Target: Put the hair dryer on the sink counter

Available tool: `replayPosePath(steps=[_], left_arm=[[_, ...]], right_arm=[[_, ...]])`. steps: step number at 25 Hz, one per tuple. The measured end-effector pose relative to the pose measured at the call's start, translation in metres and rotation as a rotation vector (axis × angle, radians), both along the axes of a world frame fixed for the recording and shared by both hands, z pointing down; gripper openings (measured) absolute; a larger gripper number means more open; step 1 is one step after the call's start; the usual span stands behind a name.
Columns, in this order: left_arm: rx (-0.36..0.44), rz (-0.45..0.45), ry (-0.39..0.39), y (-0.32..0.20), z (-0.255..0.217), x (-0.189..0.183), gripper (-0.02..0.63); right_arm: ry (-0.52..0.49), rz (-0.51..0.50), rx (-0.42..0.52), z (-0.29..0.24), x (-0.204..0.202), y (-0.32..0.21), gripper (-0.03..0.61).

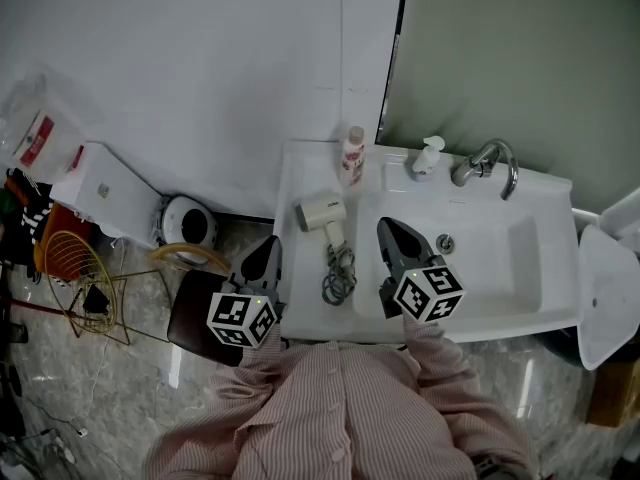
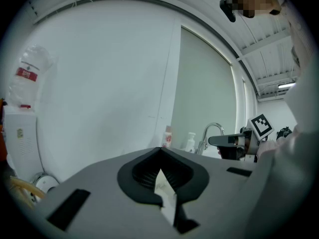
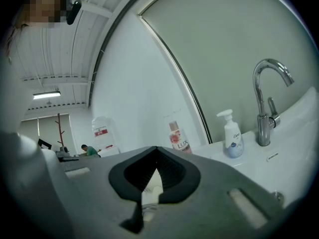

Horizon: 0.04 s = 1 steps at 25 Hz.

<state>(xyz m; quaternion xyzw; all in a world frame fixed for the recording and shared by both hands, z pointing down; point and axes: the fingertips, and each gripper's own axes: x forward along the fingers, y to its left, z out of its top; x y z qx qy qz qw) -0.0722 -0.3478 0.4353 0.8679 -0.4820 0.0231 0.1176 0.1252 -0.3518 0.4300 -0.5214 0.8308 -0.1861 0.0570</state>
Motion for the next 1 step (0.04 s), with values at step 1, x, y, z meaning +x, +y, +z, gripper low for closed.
replayPosePath(steps=[1], left_arm=[[0.0, -0.001, 0.0, 0.0, 0.0, 0.0002, -0.003]], right_arm=[[0.0, 0.003, 0.0, -0.0001, 0.0008, -0.0001, 0.005]])
